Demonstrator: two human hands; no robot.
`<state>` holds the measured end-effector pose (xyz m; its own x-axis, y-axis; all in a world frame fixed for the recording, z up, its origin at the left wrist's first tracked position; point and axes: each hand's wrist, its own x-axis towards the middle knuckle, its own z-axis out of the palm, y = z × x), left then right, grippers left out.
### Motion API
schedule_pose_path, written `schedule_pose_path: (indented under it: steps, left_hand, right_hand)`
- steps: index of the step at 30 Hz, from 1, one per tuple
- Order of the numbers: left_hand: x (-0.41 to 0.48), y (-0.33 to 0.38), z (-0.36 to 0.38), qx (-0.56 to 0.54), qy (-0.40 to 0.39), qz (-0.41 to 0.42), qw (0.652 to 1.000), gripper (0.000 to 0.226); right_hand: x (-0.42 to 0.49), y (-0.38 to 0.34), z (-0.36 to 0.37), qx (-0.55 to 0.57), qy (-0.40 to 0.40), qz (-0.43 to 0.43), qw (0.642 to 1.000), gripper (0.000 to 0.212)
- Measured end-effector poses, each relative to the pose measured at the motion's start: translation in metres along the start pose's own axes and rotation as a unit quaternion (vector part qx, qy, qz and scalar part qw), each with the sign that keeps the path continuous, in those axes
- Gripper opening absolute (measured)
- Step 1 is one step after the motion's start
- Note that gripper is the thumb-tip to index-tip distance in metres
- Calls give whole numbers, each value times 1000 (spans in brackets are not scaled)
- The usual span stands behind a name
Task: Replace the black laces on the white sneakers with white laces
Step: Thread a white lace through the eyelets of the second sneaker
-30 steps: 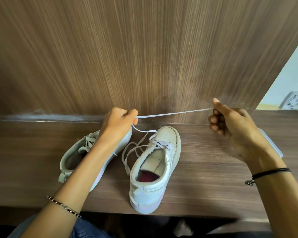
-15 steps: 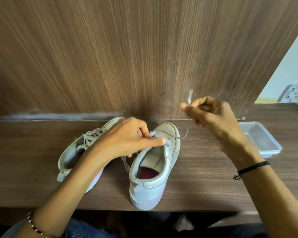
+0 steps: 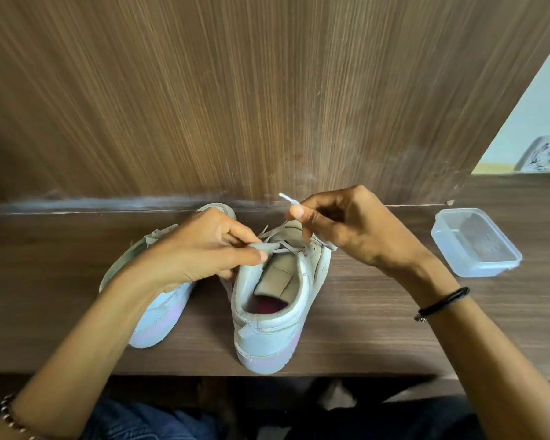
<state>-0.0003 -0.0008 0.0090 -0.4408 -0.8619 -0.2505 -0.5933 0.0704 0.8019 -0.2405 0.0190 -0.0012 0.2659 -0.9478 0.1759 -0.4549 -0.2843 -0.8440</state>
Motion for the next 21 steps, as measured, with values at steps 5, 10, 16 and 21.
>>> schedule_pose_path:
  steps: [5,10,16,21]
  left_hand:
    - [5,-12,-13,13,-20,6,1000,21]
    - [4,-10,-9,-44,0,-17,999,14]
    - [3,-9,-3,-44,55,-23,997,9]
    - [2,-10,-5,-50,58,-9,997,10]
  right_hand:
    - [2,-3,10,-70,-54,-15,996,27]
    - [2,-3,12,-40,-51,-2,998,12]
    - [0,-5,18,-57,-47,-6,997,8]
    - [0,-7,23,-62,-38,-27,997,4]
